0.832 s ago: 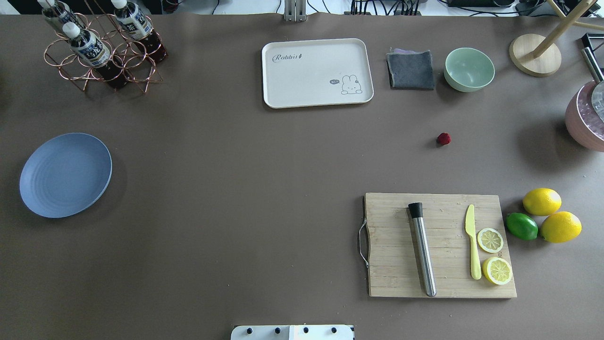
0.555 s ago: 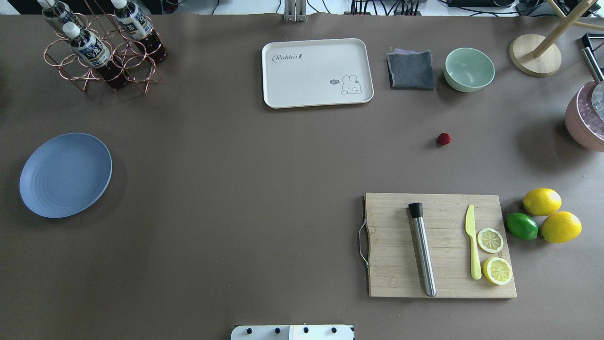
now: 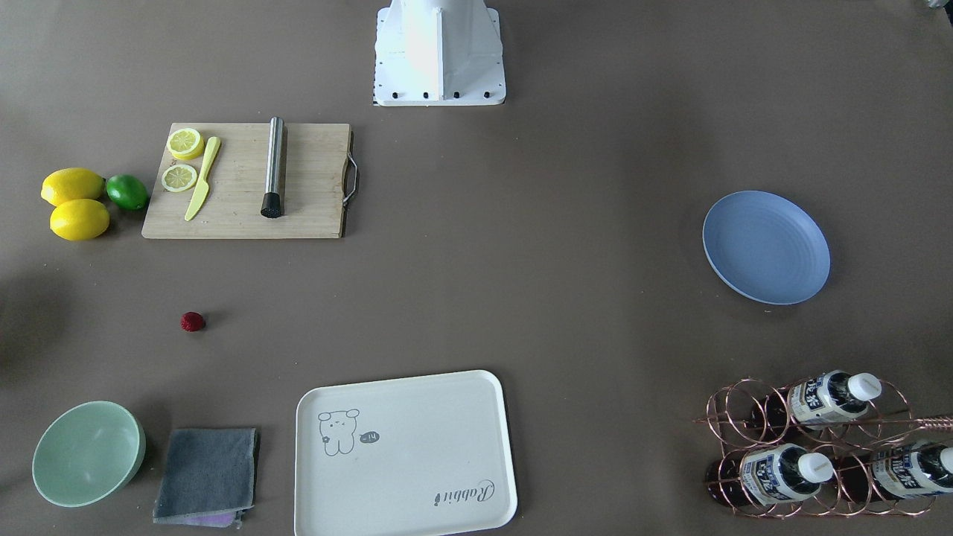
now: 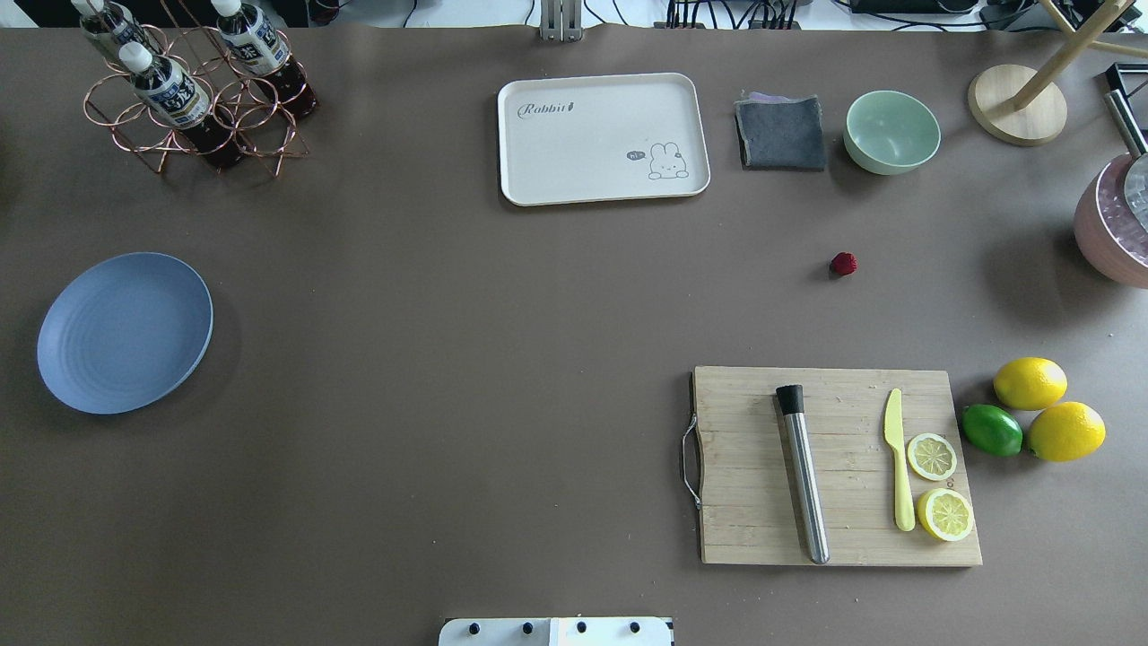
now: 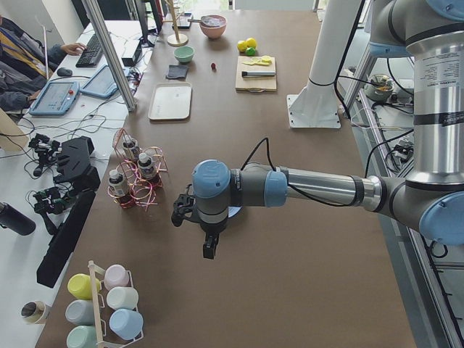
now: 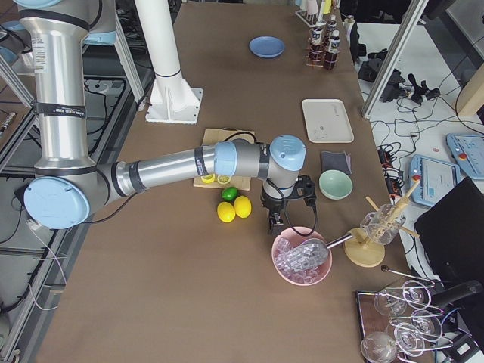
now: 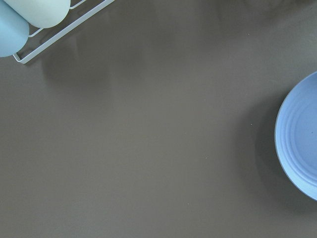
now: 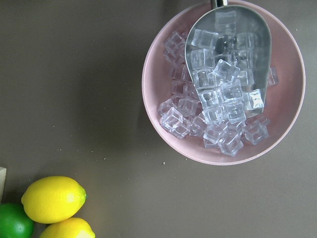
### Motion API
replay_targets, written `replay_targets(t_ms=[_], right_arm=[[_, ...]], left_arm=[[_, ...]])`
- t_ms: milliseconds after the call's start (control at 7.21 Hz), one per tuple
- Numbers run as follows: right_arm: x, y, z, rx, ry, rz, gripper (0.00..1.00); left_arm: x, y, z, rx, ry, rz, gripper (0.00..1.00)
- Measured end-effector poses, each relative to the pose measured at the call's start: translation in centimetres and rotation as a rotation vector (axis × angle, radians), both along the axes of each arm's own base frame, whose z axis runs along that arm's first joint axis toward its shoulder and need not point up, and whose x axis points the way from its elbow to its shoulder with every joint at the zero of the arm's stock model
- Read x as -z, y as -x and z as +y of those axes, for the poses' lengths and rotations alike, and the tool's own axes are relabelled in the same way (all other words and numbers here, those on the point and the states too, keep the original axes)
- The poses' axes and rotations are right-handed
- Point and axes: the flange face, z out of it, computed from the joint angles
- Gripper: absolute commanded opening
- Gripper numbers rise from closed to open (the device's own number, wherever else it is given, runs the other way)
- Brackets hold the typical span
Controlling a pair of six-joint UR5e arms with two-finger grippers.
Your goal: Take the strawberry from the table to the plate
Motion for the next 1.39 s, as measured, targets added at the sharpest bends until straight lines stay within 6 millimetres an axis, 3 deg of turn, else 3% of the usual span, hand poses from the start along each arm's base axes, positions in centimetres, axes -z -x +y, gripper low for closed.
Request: replay_targets(t_ms=[416, 1387], right_arm=[[-0.2, 0.0, 0.4, 0.004, 0.001, 0.0, 1.0], [-0.3, 0.0, 0.9, 0.004, 0.002, 0.0, 1.0]], left_arm=[[1.9, 0.1, -0.7, 0.026, -0.017, 0.0, 0.98], [3.4, 0.0, -0.7, 0.036, -0.032, 0.028, 0.97]])
